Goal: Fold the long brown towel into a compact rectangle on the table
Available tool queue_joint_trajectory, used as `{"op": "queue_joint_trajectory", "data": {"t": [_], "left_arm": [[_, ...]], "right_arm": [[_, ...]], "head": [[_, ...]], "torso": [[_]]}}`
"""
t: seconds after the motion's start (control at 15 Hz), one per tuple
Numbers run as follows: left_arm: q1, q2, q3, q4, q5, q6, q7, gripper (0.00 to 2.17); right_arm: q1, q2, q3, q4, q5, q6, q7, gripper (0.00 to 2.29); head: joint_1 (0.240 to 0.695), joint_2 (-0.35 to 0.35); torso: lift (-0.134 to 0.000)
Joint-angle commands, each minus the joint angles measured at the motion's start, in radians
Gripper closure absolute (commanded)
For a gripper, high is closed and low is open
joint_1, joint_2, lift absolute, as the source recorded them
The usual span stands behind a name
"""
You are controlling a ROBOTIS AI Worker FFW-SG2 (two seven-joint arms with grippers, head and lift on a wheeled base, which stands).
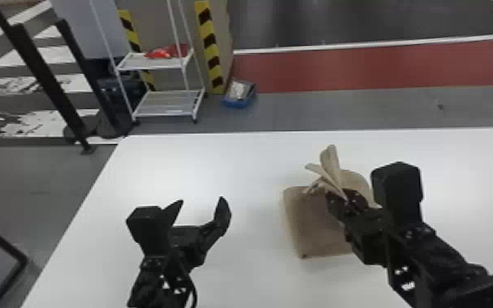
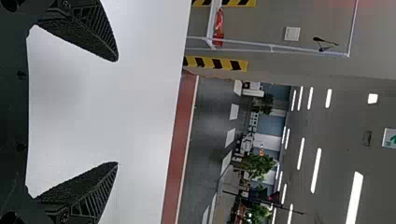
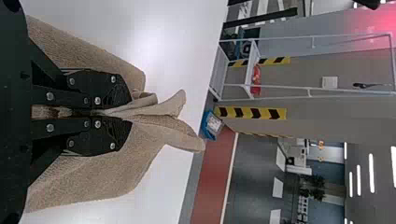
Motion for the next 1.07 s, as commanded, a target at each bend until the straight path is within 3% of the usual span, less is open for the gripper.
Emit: {"op": "queue_joint_trajectory", "data": {"t": [0.0,0.07,0.13,0.53,0.67,0.8,0.87,1.0], "left_arm": [[-0.003,-0.004,0.0,0.006,0.0,0.0,0.0,0.09],[-0.004,-0.004,0.0,0.009,0.0,0.0,0.0,0.09],[-0.006,-0.004,0.0,0.012,0.0,0.0,-0.002,0.09],[-0.007,-0.004,0.0,0.016,0.0,0.0,-0.006,0.09],[-0.007,-0.004,-0.002,0.016,0.0,0.0,-0.006,0.09],[-0.007,-0.004,0.0,0.016,0.0,0.0,-0.006,0.09],[-0.007,-0.004,-0.002,0.016,0.0,0.0,-0.006,0.09],[-0.007,-0.004,-0.002,0.016,0.0,0.0,-0.006,0.09]], "right_arm": [[-0.037,0.0,0.066,0.082,0.025,0.04,-0.016,1.11],[-0.041,0.0,0.075,0.106,0.025,0.015,-0.035,0.43],[-0.049,0.0,0.086,0.123,0.02,0.012,-0.032,0.0],[-0.046,-0.003,0.089,0.14,-0.058,-0.101,0.06,0.1],[-0.054,-0.001,0.101,0.155,-0.049,-0.108,0.105,0.49],[-0.061,-0.001,0.129,0.178,-0.026,-0.104,0.131,1.42],[-0.064,-0.001,0.146,0.194,-0.017,-0.101,0.133,1.77],[-0.081,-0.003,0.181,0.226,-0.003,-0.08,0.133,1.9]], "head": [[0.695,0.211],[0.695,0.231],[0.695,0.236],[0.695,0.28],[0.695,0.295],[0.695,0.315],[0.695,0.321],[0.695,0.332]], "torso": [[-0.115],[-0.115],[-0.115],[-0.115],[-0.115],[-0.115],[-0.115],[-0.115]]}}
